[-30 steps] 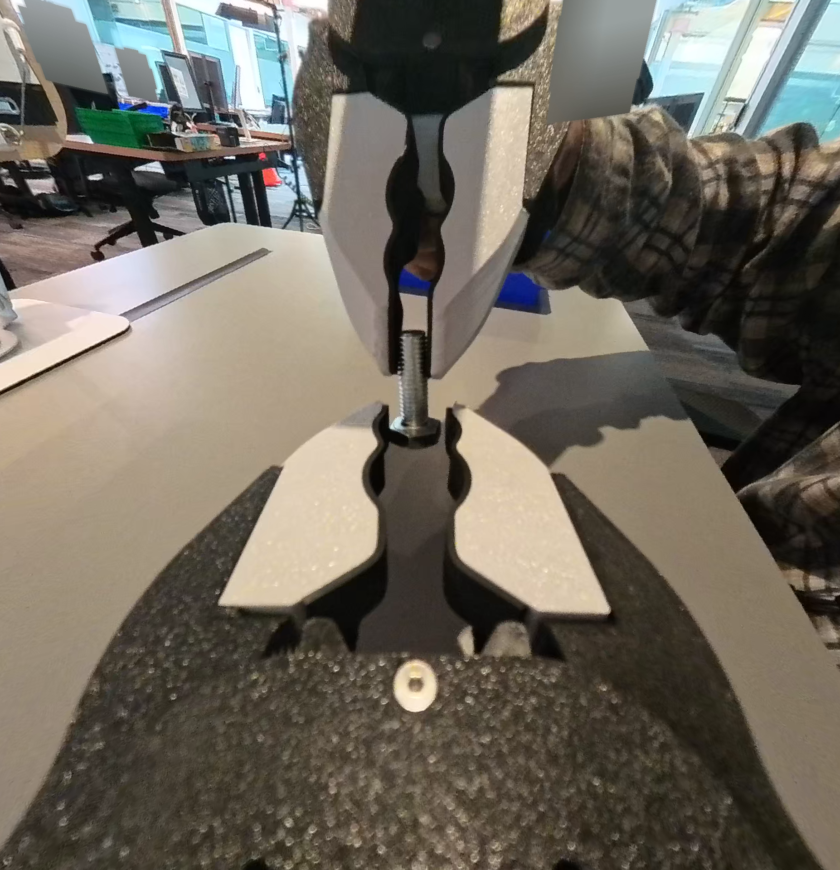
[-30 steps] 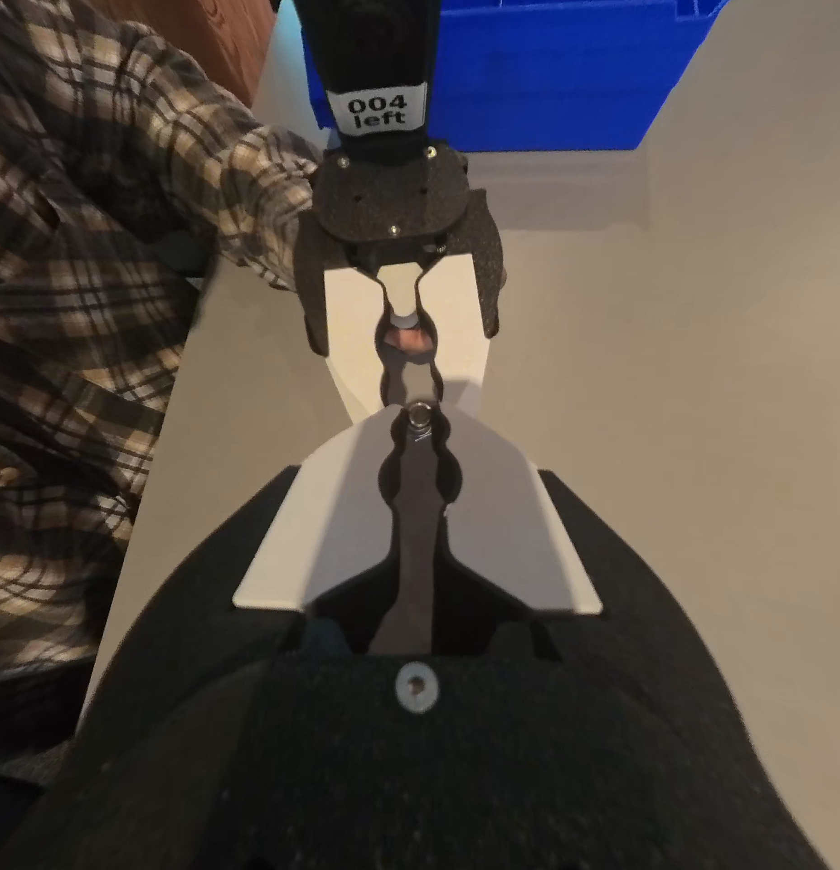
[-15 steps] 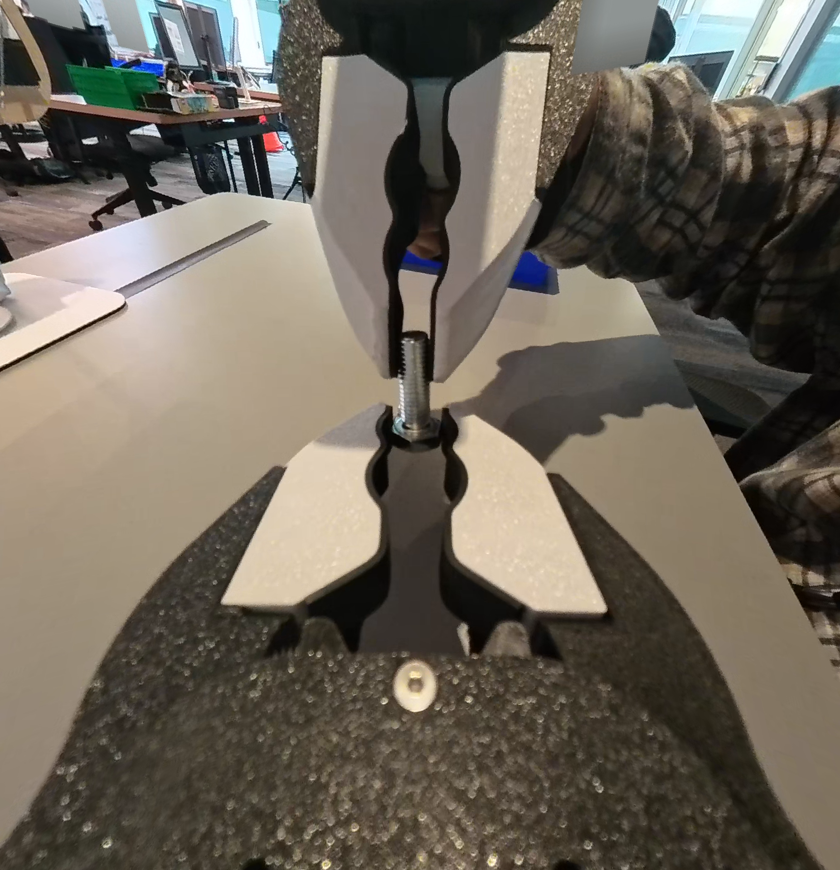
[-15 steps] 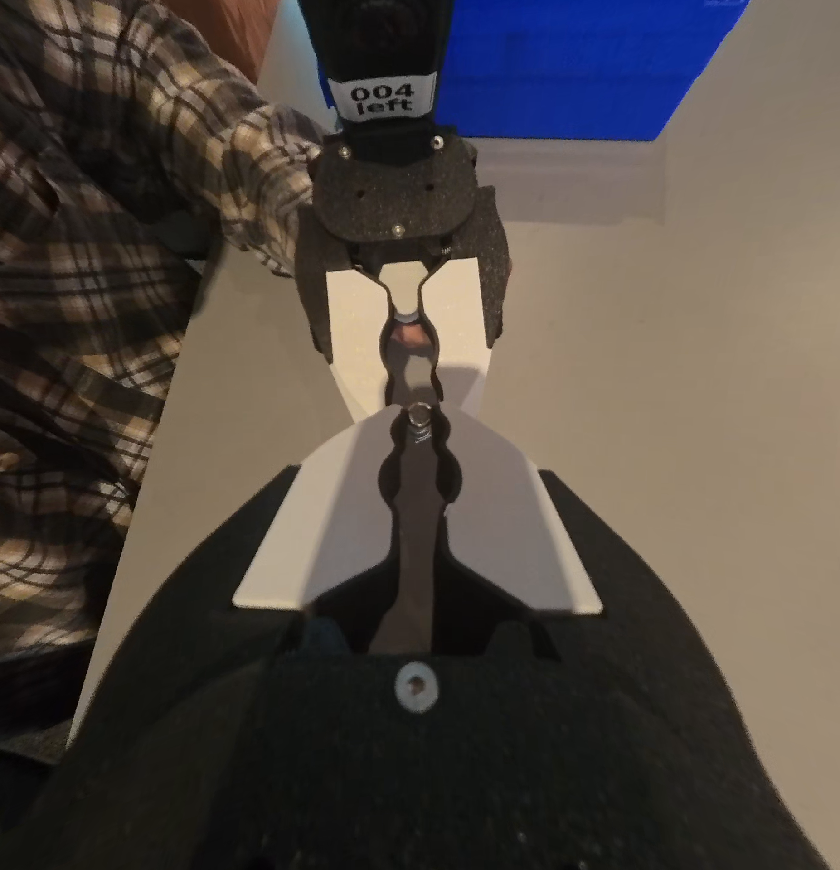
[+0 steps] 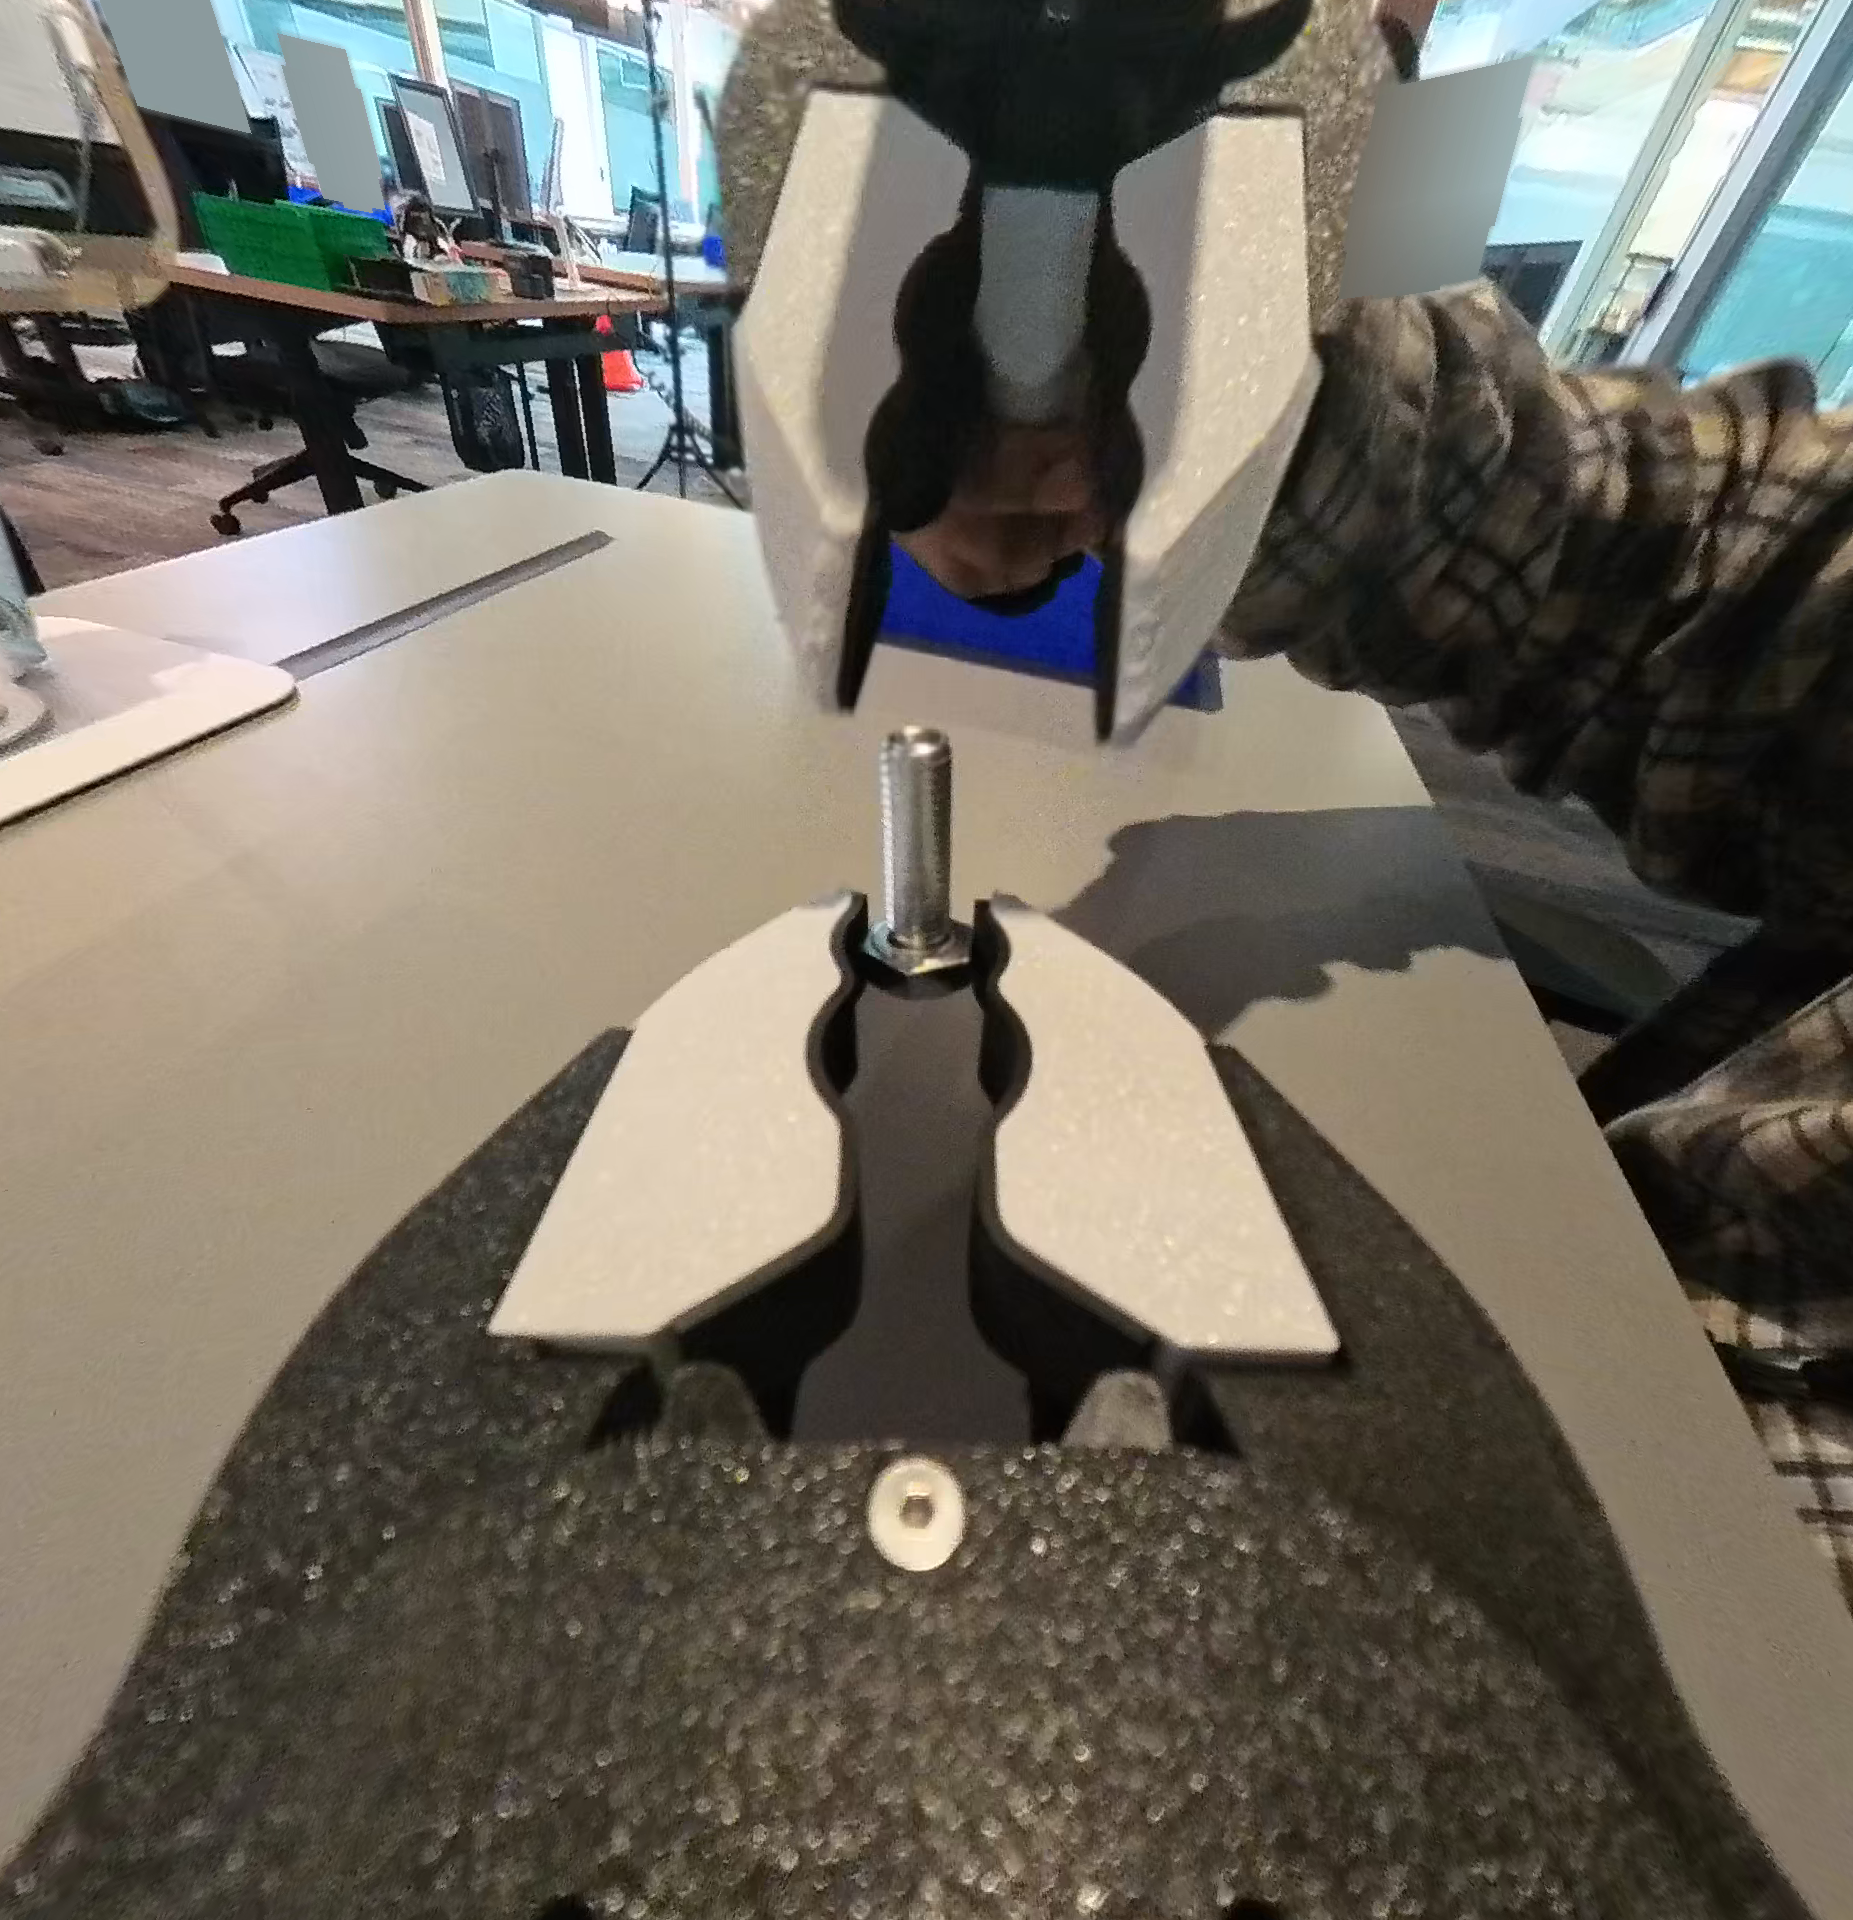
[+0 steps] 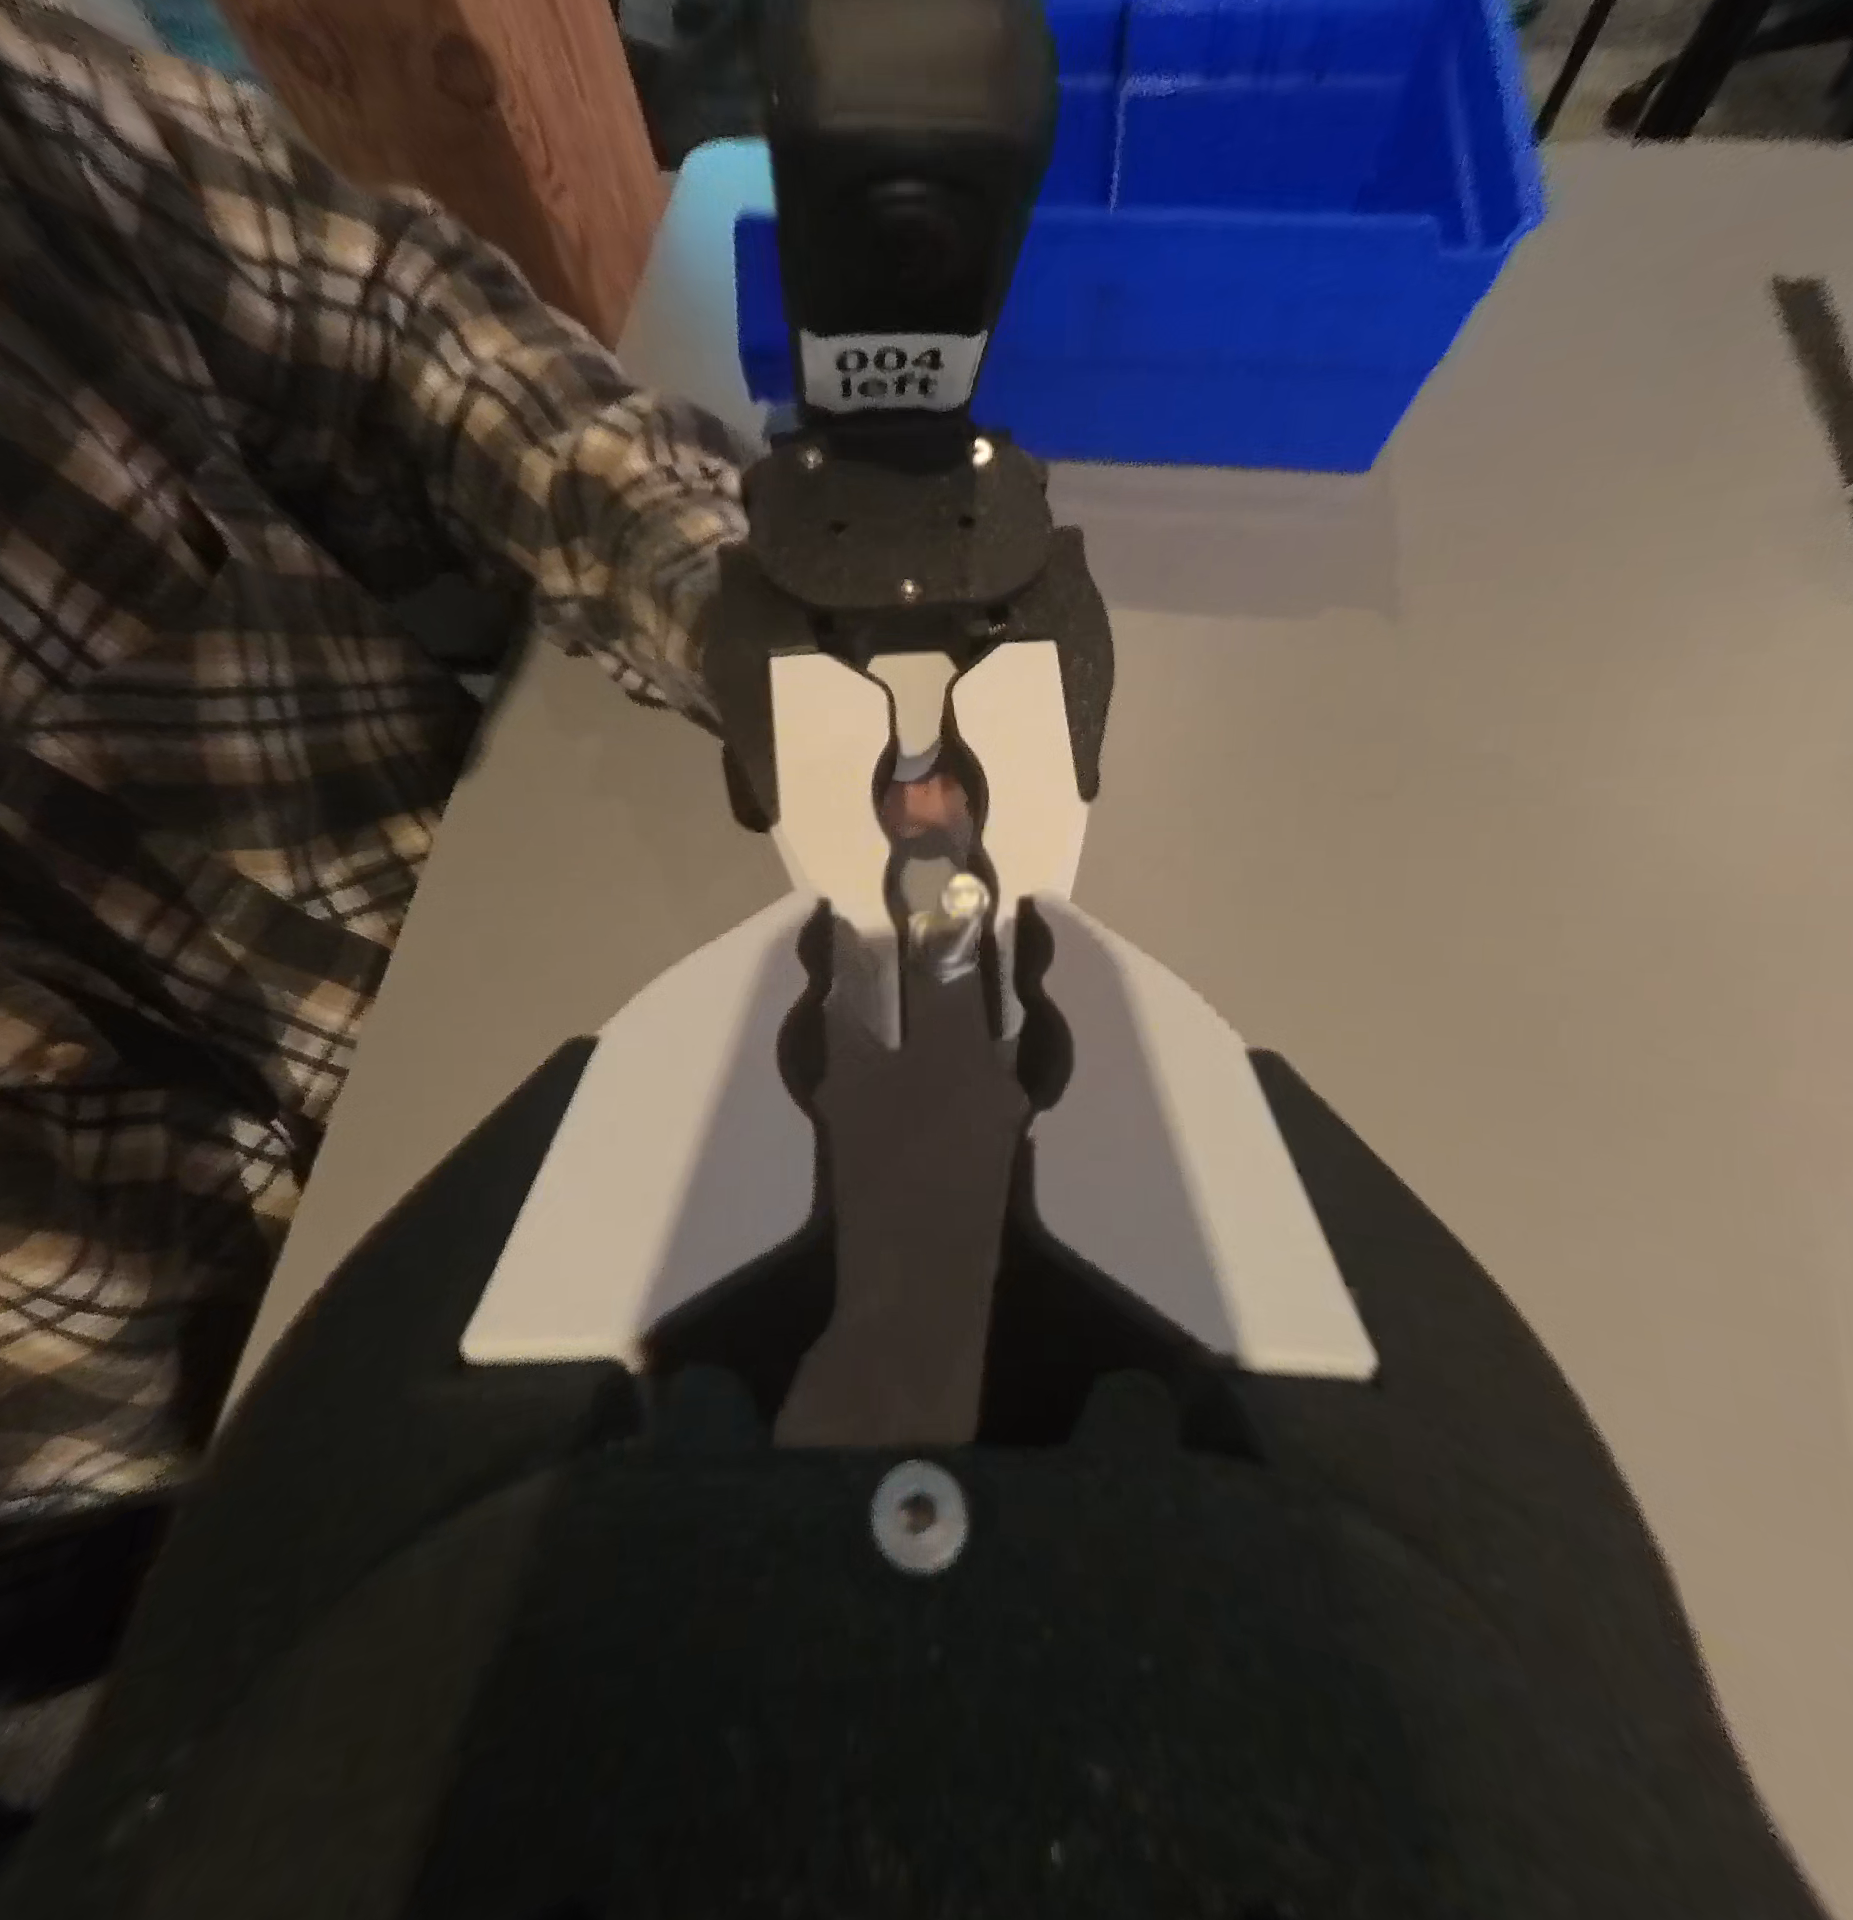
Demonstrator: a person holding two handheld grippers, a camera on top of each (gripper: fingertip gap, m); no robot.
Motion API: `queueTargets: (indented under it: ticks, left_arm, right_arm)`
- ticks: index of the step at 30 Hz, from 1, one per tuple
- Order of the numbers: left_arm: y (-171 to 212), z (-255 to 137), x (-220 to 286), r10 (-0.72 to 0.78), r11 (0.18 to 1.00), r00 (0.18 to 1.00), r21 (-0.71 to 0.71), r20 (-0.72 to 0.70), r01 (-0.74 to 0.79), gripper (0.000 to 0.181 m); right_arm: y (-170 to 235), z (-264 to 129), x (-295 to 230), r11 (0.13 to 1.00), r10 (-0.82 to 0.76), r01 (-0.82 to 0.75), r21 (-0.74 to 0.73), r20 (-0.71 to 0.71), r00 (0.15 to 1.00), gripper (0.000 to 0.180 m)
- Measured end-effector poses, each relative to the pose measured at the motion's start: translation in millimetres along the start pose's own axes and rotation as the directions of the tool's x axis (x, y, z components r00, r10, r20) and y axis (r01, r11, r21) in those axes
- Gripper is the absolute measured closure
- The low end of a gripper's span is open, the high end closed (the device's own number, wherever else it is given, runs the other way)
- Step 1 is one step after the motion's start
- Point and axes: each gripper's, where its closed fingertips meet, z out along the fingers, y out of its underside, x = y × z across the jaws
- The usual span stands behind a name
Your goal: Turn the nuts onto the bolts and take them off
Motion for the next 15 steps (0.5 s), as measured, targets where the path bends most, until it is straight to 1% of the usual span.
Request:
queueTargets:
  ticks: [2, 4, 7, 8, 9, 11, 15]
  left_arm:
    - [-3.3, -2.3, -1.3, -0.018, 1.0, 1.0, 0.021, -0.005, 0.018, 0.162]
    - [-6.5, -4.9, -2.5, -0.029, 0.999, 1.0, 0.043, -0.011, 0.029, 0.162]
    - [-8.9, -7.2, -4.5, -0.041, 0.998, 0.999, 0.057, -0.016, 0.042, 0.162]
    - [-9.1, -7.5, -4.6, -0.043, 0.997, 0.999, 0.06, -0.02, 0.045, 0.162]
    - [-9.0, -7.5, -4.4, -0.045, 0.997, 0.999, 0.061, -0.024, 0.046, 0.162]
    - [-8.9, -7.1, -4.7, -0.038, 0.997, 0.999, 0.06, -0.019, 0.039, 0.162]
    - [-8.5, -7.5, -6.3, -0.018, 0.998, 1.0, 0.052, 0.0, 0.018, 0.162]
  right_arm:
    - [2.8, -16.3, 2.0, 0.999, 0.024, -0.022, 0.042, -0.046, 0.999, 0.143]
    - [23.6, -32.7, 8.9, 0.999, 0.051, -0.05, 0.014, -0.135, 0.99, 0.138]
    - [85.4, -50.0, 23.2, 0.979, 0.03, -0.09, -0.182, -0.306, 0.952, 0.126]
    - [105.1, -51.2, 22.4, 0.963, 0.032, -0.114, -0.245, -0.316, 0.948, 0.128]
    - [121.3, -49.8, 18.8, 0.945, 0.051, -0.144, -0.293, -0.303, 0.952, 0.133]
    - [144.9, -45.6, 13.3, 0.909, 0.074, -0.179, -0.377, -0.276, 0.958, 0.141]
    - [167.1, -38.9, 15.1, 0.852, 0.026, -0.154, -0.501, -0.252, 0.967, 0.145]
